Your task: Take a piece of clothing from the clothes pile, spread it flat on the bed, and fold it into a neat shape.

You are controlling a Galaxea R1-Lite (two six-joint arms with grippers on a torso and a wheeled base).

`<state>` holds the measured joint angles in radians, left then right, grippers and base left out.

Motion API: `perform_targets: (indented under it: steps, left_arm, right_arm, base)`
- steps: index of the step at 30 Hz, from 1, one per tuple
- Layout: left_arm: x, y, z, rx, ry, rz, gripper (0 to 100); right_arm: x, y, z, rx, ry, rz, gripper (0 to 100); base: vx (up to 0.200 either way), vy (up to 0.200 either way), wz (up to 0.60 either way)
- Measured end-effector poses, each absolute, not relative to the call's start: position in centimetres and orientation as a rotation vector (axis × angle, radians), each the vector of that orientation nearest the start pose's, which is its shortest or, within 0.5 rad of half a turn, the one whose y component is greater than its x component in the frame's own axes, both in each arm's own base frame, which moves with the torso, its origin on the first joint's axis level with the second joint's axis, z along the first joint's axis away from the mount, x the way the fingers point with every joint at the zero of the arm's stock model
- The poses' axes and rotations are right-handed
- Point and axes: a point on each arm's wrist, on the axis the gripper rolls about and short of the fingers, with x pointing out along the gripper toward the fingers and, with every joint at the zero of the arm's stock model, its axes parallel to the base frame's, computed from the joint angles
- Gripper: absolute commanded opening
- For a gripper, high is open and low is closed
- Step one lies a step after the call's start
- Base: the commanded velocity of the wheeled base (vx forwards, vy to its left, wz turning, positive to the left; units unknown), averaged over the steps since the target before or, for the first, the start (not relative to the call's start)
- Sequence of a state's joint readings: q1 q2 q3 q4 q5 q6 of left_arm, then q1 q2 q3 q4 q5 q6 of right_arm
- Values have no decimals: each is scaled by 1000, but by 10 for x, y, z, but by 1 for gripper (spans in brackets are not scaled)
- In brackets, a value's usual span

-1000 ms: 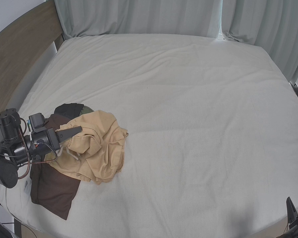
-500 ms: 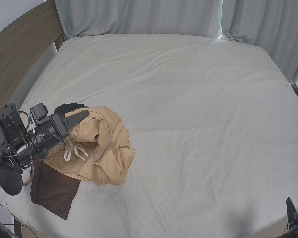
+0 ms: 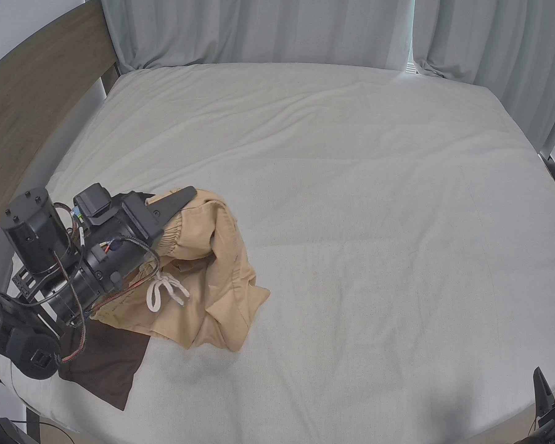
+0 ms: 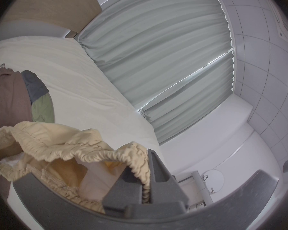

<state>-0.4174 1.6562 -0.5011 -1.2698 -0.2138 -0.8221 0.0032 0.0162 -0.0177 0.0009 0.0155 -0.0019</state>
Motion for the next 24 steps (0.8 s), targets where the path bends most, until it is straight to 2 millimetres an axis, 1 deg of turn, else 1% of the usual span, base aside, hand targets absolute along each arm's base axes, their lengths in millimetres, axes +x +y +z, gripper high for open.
perform_targets:
  steps: [4, 11, 24]
  left_arm:
    - [239, -127, 187, -823, 134, -659, 0]
    - [237, -153, 189, -846, 114, -635, 0]
    - [238, -201, 189, -940, 183, -751, 0]
  right_arm:
    - [-23, 0, 81, -2, -1, 18, 100]
    - [-23, 0, 81, -2, -1, 19, 100]
    - [-23, 0, 81, -4, -2, 19, 100]
  base:
    - [0, 0, 0]
    - [0, 0, 0]
    - [0, 0, 0]
